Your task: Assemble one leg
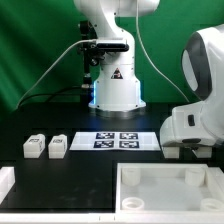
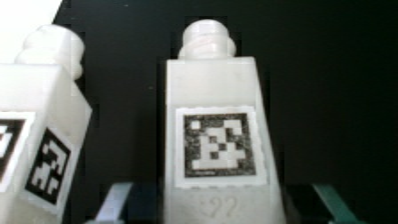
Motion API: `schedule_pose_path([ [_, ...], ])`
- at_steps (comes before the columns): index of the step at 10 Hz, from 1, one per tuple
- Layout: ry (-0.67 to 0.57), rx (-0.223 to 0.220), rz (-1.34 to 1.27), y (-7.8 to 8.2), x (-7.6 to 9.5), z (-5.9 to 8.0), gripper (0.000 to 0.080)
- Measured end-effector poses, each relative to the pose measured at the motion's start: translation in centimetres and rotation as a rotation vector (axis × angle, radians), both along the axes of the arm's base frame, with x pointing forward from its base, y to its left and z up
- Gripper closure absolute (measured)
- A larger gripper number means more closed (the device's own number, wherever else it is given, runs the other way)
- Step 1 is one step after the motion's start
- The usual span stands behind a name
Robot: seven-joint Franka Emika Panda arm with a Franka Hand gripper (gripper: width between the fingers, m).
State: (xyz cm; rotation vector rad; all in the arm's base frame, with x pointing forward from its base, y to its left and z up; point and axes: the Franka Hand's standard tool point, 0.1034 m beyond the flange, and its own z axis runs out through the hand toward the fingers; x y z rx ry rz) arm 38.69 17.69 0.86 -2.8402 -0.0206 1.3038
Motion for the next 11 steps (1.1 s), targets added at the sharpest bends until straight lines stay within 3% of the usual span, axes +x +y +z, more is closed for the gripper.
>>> schedule_pose_path([
  [1,-0.007,0.001,0.009,-0.2,0.4,0.3,0.0506],
  [3,-0.069,0.034,0.045,-1.6,3.4,4.8,0.0506],
  [5,-0.295,0.059,0.031,-2.5,7.2,8.7,0.0506],
  [6,-0.391,0.061,0.038,-3.0,7.7,10.4,0.0506],
  [7,-0.525,0.068,0.038,-2.7,8.7,11.3,0.0506],
  [9,-0.685,0.078,0.031,-2.8,8.3,10.5,0.0506],
  [10,-0.810,0.109,0.054,-3.3,9.5,11.2,0.0506],
  [11,-0.933,0.132,0.073,-5.6,11.8,13.0,0.0506],
])
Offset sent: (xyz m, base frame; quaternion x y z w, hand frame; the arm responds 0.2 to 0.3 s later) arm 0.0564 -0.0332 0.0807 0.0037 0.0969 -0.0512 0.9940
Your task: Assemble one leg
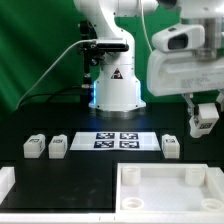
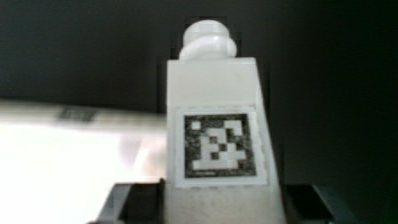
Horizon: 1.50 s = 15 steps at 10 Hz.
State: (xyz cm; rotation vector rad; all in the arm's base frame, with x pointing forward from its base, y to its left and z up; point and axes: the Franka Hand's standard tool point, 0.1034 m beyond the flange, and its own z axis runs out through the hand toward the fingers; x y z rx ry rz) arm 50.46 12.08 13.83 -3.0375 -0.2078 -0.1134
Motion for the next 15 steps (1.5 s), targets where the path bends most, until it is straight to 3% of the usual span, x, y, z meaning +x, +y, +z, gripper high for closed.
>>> schedule_pose_path([
  [1,-0.057,0.015,0.016,-2.1,2.0,1.8,0.0506],
  [2,-0.218,0.030,0.016,-3.8,5.6,3.9,0.0506],
  [3,-0.362,0.013,0.008,-4.9,6.7,3.8,0.0506],
  [4,-0.433,-0.004,0.005,-5.1,6.0,3.3,0.0506],
  [6,-0.601,-0.040,-0.016,-6.5,6.5,3.6,0.0506],
  [7,-0.572,-0.022,-0.035,-5.6,6.1,2.3,0.0506],
  [8,-0.552,0.010,-0.033,-2.8,6.3,1.4,0.0506],
  [9,-0.532,0.024,-0.015,-1.7,7.8,1.6,0.0506],
  [11,-0.541,0.038,-0.039,-2.8,11.0,1.3,0.0506],
  [15,-0.537,0.061,-0.054,-1.6,12.8,-1.3,0.0506],
])
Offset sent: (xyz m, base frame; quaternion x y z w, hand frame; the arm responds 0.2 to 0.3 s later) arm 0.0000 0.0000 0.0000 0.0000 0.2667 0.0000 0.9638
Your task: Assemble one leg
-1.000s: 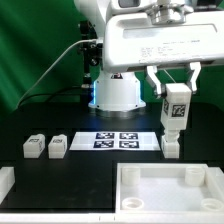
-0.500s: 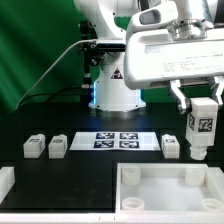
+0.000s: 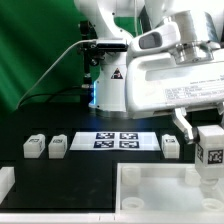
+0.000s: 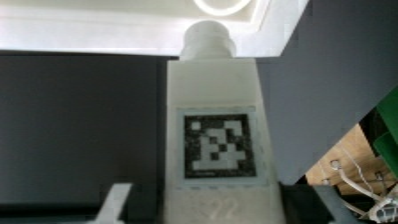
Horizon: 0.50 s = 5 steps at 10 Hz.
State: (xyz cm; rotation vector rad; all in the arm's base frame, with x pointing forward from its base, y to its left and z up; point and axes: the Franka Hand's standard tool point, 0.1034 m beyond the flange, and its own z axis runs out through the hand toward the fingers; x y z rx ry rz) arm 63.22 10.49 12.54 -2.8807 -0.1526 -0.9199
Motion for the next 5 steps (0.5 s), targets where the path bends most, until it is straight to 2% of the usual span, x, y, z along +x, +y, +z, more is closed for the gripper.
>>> schedule_pose_path([
  [5,0.019,-0.001,0.005,0.5,-0.8,-2.1,0.0506],
])
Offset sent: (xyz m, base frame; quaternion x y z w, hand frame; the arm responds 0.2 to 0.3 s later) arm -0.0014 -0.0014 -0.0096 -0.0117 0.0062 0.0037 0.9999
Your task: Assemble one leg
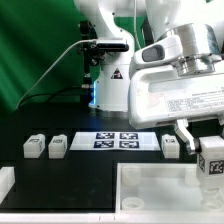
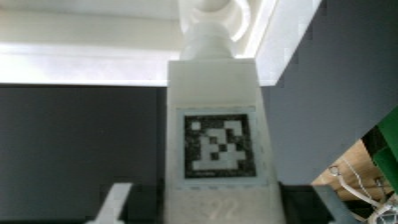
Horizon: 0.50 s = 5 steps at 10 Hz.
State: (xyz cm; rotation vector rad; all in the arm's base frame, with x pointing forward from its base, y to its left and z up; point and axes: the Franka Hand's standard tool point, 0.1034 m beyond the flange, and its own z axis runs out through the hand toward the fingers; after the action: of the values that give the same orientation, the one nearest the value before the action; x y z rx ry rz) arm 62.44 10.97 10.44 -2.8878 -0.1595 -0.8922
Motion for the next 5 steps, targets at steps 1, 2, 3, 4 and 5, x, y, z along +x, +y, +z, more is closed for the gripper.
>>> schedule_pose_path([
  [1,0.006,0.000,0.002,0.13,-0.14,-0.45,0.0506],
  [2,0.005,0.001,0.003,0.22,-0.11,-0.50,0.0506],
  [3,0.003,0.001,0.003,0.31,-0.11,-0.62,0.0506],
  [4,0.010,0.001,0.004,0.37,-0.27,-1.02,0.0506],
  [5,0.016,0.001,0.004,0.38,-0.40,-1.44,0.0506],
])
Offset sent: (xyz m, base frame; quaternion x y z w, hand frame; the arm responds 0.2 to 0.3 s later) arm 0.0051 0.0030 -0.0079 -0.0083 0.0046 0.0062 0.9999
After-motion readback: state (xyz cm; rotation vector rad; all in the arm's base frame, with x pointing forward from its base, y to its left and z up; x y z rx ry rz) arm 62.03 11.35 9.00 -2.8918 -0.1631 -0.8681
